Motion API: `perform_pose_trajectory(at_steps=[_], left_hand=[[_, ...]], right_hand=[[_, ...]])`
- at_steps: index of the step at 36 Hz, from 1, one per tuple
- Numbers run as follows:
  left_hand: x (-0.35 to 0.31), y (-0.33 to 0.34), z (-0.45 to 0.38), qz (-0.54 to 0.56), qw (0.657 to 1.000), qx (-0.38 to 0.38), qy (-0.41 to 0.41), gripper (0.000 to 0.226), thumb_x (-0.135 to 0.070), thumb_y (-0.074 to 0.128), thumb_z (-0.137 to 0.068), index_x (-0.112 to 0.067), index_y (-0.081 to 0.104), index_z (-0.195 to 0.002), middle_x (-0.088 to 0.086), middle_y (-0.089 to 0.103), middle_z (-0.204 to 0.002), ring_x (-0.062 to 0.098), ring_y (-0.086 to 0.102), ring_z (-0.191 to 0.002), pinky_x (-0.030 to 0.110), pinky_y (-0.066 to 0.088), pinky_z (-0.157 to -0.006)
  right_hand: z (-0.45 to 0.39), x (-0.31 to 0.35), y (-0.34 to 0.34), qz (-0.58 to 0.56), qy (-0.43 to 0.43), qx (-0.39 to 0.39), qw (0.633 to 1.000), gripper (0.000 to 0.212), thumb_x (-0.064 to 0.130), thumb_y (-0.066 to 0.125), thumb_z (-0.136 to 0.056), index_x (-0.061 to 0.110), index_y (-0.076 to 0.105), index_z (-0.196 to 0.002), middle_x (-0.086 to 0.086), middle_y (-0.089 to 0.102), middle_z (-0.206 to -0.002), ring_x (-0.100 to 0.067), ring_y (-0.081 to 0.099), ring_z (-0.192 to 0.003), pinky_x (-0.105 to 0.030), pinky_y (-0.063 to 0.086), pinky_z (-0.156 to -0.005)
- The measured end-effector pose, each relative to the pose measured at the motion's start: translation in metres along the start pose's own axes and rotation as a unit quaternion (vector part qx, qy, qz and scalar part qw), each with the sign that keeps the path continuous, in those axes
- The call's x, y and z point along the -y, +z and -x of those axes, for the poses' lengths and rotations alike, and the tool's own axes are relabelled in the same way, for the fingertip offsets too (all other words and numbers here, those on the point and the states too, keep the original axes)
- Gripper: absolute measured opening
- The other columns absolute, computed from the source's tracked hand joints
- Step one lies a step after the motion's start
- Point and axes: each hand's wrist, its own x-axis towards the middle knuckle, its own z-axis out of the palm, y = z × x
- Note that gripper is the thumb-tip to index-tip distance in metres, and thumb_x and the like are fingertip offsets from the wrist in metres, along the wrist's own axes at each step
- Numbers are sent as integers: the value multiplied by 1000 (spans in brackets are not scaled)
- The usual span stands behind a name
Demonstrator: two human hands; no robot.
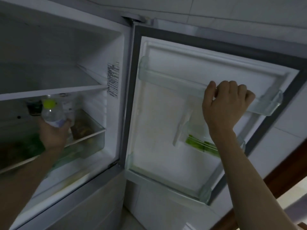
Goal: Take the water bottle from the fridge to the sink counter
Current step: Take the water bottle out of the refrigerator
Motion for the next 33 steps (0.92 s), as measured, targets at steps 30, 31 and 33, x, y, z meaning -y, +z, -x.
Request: perform_pose_trajectory(at_steps=[30, 31, 33], left_hand=[[70, -343, 273, 2, 981, 90, -169, 72, -41, 87, -57, -16, 61, -119, -16, 74, -94, -3, 68, -83, 20, 56, -83], [78, -367, 285, -13, 980, 70, -184, 68, -39, 88, -58, -21, 62, -117, -19, 74, -91, -3, 69, -82, 20, 56, -81], [92, -410, 313, -48, 975, 35, -215, 59, -33, 92, -64, -22, 63, -114, -13, 75, -91, 9, 74, -86, 30, 60, -79]], right_hand=[[494, 79, -261, -89, -77, 960, 256, 17, 6, 54, -101, 2, 66, -90, -15, 67, -87, -27, 64, -75, -25, 45, -62], [508, 78, -278, -53, -94, 970, 220, 16, 7, 55, -100, 5, 63, -87, -12, 65, -83, -22, 60, -67, -23, 41, -56], [527, 80, -307, 10, -158, 974, 160, 15, 16, 56, -99, 10, 61, -87, -8, 66, -82, -18, 57, -62, -22, 36, -53]])
